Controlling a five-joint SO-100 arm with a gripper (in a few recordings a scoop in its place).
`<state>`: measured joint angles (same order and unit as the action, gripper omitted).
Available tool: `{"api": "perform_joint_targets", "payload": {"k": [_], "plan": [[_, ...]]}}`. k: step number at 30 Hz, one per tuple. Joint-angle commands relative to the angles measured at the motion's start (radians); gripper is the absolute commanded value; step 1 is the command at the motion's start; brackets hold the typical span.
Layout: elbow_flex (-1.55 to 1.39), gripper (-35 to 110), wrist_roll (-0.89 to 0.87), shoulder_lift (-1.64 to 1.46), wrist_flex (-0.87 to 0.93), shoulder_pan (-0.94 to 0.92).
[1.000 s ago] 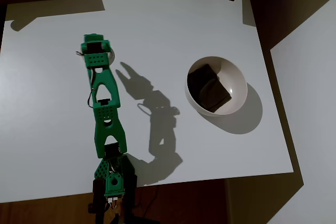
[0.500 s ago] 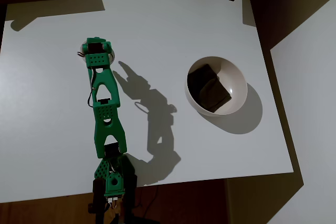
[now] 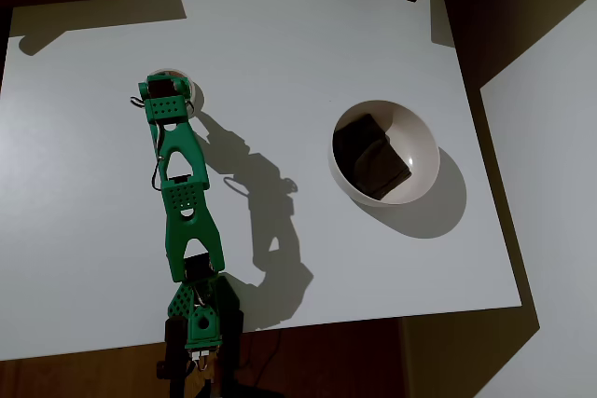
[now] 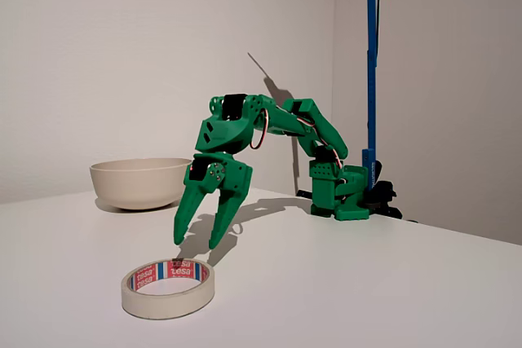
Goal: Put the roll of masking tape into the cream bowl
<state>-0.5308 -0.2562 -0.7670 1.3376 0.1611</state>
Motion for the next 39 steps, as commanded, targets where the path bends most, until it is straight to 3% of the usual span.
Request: {"api": "perform_joint_targets", "payload": {"k": [1,28,33,36,39], "plan": [[0.067,21,-0.023,-0.028,0.009,0.0],[0.067,18,-0.025,0.1,-0.06,0.037],[0.067,7,-0.021,0.114,-0.084,0.037],[0.067,-8,-0.026,0.117,-0.097,0.037],[0.067,-8,-0.028,0.123,-0.104,0.038]]}}
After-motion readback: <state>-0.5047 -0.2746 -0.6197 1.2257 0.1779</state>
